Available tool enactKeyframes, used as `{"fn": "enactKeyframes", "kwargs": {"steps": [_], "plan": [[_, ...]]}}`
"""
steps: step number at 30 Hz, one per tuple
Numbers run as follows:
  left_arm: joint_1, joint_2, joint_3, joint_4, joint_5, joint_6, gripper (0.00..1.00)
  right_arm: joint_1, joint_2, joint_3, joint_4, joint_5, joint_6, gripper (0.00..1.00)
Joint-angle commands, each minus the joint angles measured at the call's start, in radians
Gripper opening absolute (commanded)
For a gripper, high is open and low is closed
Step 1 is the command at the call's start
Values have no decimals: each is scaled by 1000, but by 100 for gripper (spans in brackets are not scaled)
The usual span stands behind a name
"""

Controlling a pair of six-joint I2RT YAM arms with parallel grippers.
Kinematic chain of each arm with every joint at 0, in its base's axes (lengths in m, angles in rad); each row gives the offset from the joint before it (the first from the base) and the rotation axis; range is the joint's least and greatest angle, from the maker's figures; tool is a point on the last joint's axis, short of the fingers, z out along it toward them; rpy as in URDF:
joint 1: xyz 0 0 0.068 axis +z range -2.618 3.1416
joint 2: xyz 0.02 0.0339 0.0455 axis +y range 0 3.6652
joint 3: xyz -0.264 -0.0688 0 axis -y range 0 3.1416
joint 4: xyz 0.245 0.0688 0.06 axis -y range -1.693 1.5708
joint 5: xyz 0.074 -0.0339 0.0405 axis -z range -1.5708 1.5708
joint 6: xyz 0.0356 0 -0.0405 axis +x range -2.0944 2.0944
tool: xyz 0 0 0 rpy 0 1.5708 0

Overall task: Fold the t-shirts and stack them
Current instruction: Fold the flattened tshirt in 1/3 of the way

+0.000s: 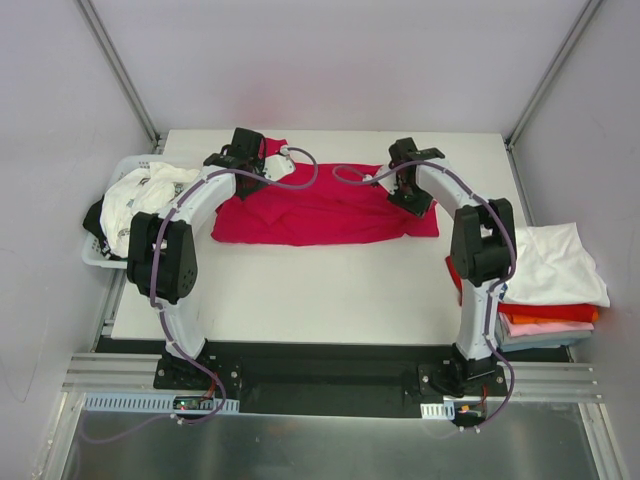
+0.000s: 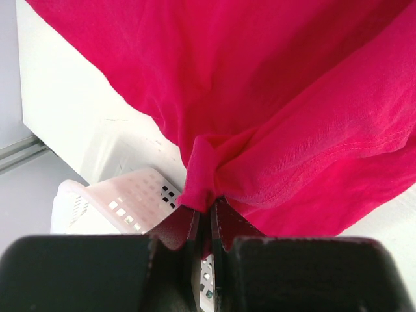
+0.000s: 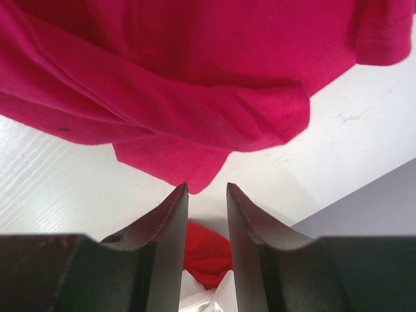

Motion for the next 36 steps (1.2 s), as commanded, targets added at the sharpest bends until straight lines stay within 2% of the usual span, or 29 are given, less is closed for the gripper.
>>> {"fn": "enactKeyframes", "kwargs": {"steps": [1,25,30,32,36], "plan": [[11,-13,19,10,-18,-3,0,10,31,38,2,-18,19,33],[11,36,49,13,-18,-12,0,13,191,251,27,8,13,33],[12,44,52,15,-26,-8,0,14,190,254,47,26,13,34],[14,47,58,16,-34,-6,0,13,176,236,54,32,11,39],[14,53,57,16,-46,0,0,13,157,205,73,44,7,41]]}}
